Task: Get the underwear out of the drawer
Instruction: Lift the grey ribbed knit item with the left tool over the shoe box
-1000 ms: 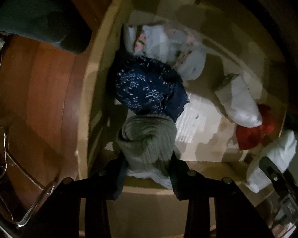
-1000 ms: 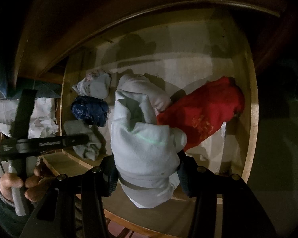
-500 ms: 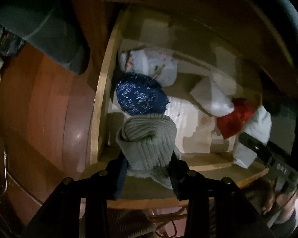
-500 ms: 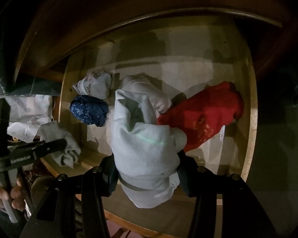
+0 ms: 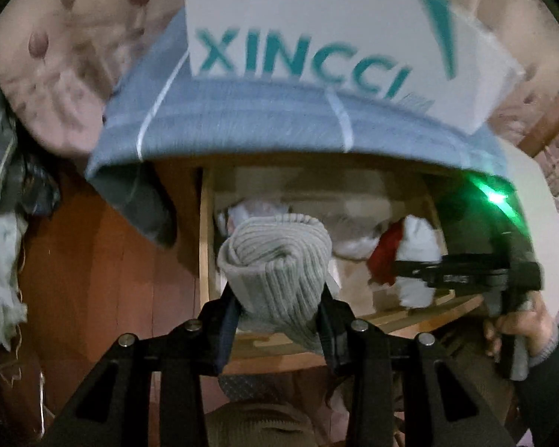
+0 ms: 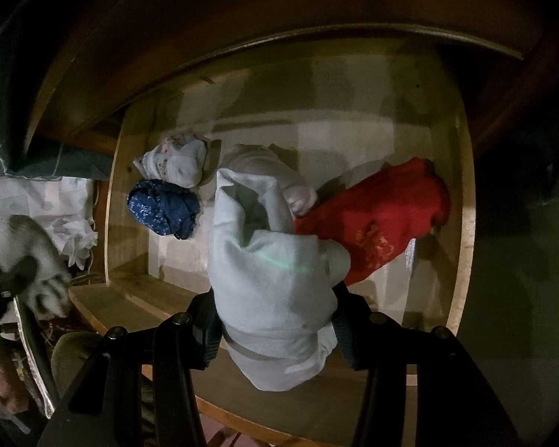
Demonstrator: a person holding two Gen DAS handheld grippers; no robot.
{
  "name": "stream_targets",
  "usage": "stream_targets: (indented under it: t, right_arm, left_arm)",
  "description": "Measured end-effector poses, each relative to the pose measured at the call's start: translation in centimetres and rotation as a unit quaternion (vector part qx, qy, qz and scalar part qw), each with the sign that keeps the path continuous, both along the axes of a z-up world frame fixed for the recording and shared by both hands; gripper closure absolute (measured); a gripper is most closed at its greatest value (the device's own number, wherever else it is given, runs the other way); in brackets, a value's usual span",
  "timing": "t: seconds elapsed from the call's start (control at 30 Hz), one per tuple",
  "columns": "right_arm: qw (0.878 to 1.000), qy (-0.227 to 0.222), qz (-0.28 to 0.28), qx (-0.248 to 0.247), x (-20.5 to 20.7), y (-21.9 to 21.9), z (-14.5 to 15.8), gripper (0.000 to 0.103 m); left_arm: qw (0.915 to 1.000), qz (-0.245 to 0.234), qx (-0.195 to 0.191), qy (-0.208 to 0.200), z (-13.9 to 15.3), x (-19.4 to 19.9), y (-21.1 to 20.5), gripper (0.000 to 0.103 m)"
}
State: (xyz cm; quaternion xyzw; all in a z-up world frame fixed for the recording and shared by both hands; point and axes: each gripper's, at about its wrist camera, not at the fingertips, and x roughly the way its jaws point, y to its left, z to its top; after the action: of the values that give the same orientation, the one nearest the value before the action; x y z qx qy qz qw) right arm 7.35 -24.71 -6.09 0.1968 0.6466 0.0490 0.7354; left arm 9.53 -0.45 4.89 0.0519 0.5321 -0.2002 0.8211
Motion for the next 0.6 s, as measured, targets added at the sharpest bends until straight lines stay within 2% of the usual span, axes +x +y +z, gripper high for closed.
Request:
stream_targets:
  t: [0.2, 0.3, 0.4, 0.6]
  right_arm:
    - [1.0, -0.002, 0.0, -0.001, -0.1, 0.0, 0.0, 0.056]
    - [1.0, -0.006, 0.0, -0.004, -0.1, -0.1, 0.2, 0.056]
    - [1.0, -0.01, 0.0, -0.005, -0.2, -0.2, 0.4, 0.056]
    - [1.0, -0.018, 0.0, -0.013, -0.3, -0.2, 0.7, 0.056]
  left_arm:
    - [0.9978, -0.022, -0.019, -0.059, 5.4, -1.1, 0.3, 0.065]
    - [0.9948, -0.028, -0.032, -0.093, 9.0, -1.1, 0.7, 0.065]
    - [0.99, -0.029, -0.053, -0.128, 13.2, -0.2, 0.8, 0.065]
    - [0.9809, -0.036, -0.078, -0.175, 19.2, 2.9, -1.0, 0.065]
